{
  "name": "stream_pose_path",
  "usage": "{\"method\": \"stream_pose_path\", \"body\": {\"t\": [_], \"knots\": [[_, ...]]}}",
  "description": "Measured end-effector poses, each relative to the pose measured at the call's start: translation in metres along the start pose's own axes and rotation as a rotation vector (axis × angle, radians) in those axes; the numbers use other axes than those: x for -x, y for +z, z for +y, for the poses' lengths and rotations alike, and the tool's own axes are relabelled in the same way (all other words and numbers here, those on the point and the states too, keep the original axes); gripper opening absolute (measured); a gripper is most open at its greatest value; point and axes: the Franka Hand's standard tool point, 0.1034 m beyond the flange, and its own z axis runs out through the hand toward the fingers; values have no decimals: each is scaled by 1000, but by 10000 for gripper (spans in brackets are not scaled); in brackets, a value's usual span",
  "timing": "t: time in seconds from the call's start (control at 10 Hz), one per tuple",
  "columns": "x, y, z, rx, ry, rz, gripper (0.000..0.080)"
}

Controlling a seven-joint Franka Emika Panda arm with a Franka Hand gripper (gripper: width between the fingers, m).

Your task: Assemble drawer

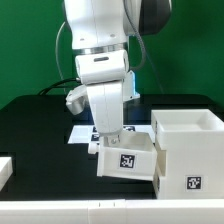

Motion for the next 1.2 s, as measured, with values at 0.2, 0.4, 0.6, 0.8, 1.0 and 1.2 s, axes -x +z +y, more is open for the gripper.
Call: {"method": "stream_pose_path", "body": {"t": [0.2, 0.4, 0.6, 0.8, 1.0, 1.2], "knots": [[6, 1, -1, -1, -4, 5, 40], [24, 3, -5, -6, -7, 37, 40], [16, 0, -6, -37, 19, 33, 40], [12, -15, 0, -83, 39, 35, 40], [8, -22, 4, -120, 62, 38, 40], [11, -19, 2, -115, 72, 41, 40]]}}
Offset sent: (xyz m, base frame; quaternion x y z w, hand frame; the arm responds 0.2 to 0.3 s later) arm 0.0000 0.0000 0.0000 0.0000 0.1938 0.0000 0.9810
